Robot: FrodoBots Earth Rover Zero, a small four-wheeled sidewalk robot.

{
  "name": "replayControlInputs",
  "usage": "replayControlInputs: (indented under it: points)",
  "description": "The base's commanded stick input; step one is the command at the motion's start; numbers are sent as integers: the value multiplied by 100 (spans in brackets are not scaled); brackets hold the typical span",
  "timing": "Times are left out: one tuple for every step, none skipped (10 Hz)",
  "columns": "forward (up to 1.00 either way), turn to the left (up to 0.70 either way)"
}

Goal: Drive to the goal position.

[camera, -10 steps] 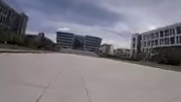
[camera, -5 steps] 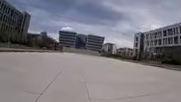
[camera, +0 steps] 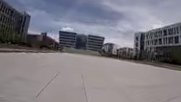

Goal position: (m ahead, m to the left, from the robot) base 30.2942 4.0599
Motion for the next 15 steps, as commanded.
replayControlInputs:
  points:
    - [70,0]
    - [70,6]
    - [70,29]
    - [70,0]
    - [70,0]
    - [70,0]
    - [70,0]
    - [70,0]
    - [70,0]
    - [70,0]
    - [70,0]
    - [70,0]
    - [70,0]
    - [70,0]
    - [70,0]
